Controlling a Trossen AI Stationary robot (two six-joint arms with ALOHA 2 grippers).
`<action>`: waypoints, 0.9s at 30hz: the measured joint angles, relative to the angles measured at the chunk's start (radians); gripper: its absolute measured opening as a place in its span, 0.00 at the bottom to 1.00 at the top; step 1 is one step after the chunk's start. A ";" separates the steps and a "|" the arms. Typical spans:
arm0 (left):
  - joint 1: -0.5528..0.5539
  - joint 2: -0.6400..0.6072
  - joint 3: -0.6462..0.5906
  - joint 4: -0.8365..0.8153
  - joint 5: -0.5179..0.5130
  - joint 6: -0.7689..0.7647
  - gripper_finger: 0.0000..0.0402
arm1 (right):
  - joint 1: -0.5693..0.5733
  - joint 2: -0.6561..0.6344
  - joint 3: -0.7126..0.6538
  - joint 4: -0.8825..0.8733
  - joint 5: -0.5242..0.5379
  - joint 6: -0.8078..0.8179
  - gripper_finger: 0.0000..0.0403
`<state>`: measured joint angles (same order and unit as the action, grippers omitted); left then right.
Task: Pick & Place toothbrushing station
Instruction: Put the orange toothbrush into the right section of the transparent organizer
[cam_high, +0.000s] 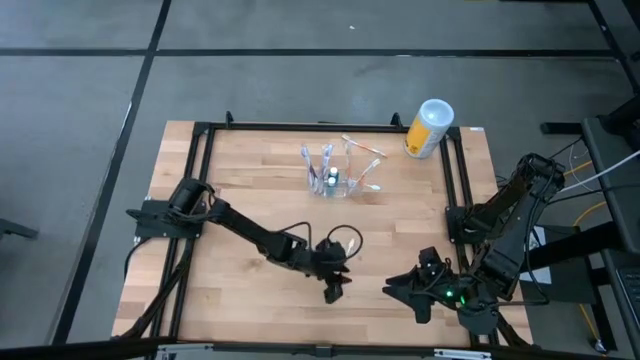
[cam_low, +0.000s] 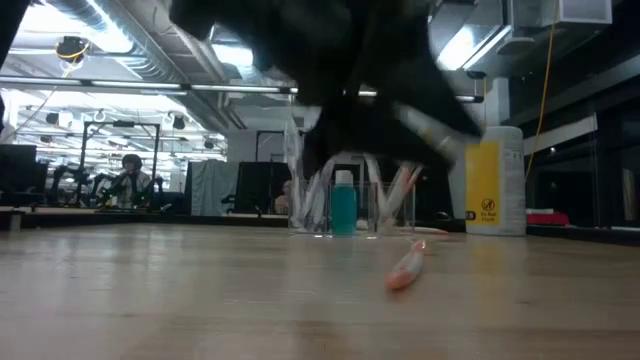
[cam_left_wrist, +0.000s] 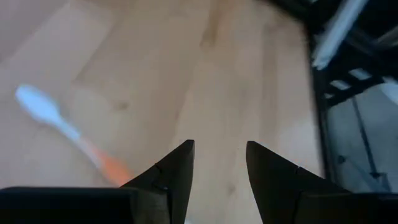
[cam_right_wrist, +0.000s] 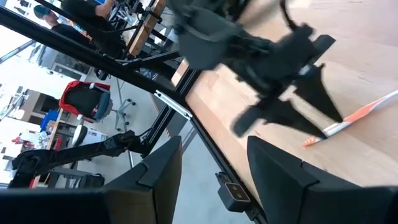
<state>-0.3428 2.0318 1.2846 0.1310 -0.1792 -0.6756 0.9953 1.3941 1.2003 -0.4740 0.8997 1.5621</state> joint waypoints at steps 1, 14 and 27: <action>0.001 0.009 -0.001 -0.015 0.001 -0.016 0.36 | -0.001 0.000 0.000 -0.001 0.000 0.000 0.46; -0.016 0.103 0.003 -0.093 0.069 -0.059 0.36 | -0.002 0.000 0.000 0.011 -0.002 -0.002 0.46; -0.013 0.008 -0.006 -0.336 -0.185 0.021 0.36 | -0.002 0.000 0.000 0.010 -0.002 -0.003 0.46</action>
<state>-0.3557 2.0403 1.2784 -0.2048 -0.3643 -0.6547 0.9936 1.3941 1.2003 -0.4637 0.8982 1.5593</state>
